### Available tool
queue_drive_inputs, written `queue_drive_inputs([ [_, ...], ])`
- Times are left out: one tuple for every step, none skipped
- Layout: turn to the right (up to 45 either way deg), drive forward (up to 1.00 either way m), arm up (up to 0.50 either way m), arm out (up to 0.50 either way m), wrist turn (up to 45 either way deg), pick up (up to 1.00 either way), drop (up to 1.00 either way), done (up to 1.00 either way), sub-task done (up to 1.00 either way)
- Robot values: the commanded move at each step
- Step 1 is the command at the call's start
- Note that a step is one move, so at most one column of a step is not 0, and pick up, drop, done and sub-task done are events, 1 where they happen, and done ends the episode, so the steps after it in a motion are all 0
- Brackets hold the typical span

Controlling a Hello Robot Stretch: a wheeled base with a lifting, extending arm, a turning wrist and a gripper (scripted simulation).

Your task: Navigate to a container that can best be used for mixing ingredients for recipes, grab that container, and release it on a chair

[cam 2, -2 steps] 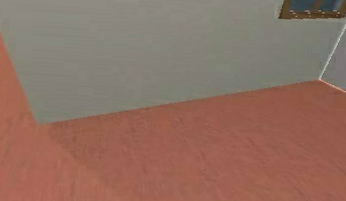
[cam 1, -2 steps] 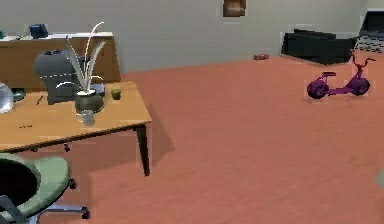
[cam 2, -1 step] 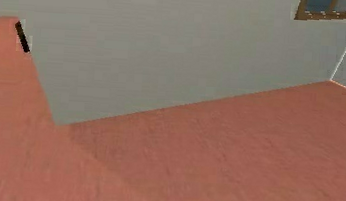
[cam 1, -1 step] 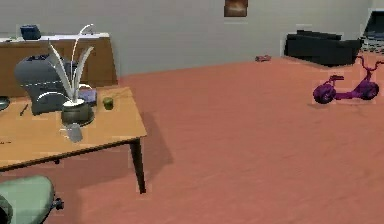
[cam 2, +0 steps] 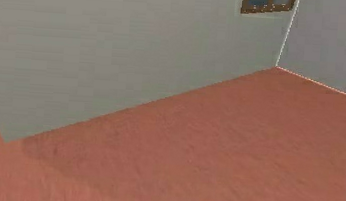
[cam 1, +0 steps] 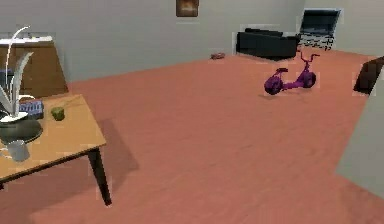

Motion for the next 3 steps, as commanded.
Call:
queue_drive_inputs([
  [0.0,1.00,0.00,0.00,0.0,0.00,0.00,0.00,0.00],
  [0.0,0.30,0.00,0.00,0.0,0.00,0.00,0.00,0.00],
  [-39.0,0.00,0.00,0.00,0.0,0.00,0.00,0.00,0.00],
])
